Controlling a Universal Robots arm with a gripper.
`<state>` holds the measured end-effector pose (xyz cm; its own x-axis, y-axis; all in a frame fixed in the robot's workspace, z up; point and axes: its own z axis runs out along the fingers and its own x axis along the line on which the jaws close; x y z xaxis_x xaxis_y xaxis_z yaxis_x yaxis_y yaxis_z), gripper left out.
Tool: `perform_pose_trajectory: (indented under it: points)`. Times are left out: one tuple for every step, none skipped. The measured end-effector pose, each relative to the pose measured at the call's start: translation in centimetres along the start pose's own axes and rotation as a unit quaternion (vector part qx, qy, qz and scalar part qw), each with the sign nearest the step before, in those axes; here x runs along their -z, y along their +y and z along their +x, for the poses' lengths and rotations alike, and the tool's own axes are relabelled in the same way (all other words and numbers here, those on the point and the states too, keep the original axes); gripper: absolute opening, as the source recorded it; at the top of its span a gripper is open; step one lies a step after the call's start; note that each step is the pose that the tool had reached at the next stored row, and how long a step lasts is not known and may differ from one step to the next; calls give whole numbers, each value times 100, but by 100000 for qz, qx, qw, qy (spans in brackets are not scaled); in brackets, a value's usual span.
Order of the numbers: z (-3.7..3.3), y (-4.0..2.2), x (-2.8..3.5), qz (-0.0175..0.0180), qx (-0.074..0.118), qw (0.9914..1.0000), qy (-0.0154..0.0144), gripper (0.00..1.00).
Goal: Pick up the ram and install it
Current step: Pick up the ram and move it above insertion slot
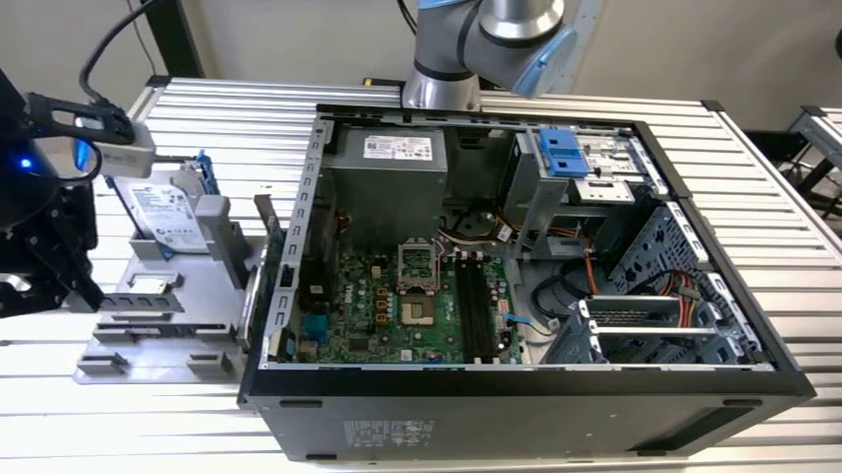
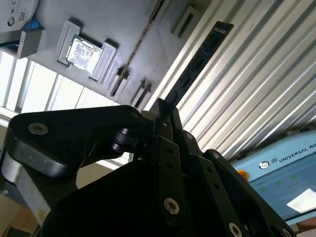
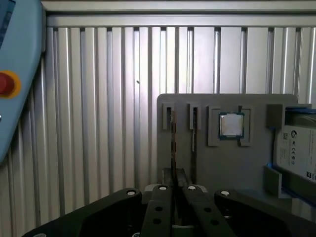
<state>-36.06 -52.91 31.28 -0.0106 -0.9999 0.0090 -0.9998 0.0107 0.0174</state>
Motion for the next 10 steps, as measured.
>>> perform_pose_trajectory:
  points:
    - [0,1,17,-1,-3,100000,0,0]
    - [0,1,33,0,-3,100000,-2,0]
    - [0,1,50,2,-2,100000,-3,0]
    - [1,1,66,0,0,100000,-3,0]
    - [1,2,83,3,-2,100000,-5,0]
    - [1,2,101,3,-3,100000,-4,0]
    - [1,2,117,3,-2,100000,-3,0]
    - [1,2,134,2,-2,100000,-4,0]
    - [1,3,152,-1,-3,100000,1,0]
    - [2,3,170,1,1,100000,-2,0]
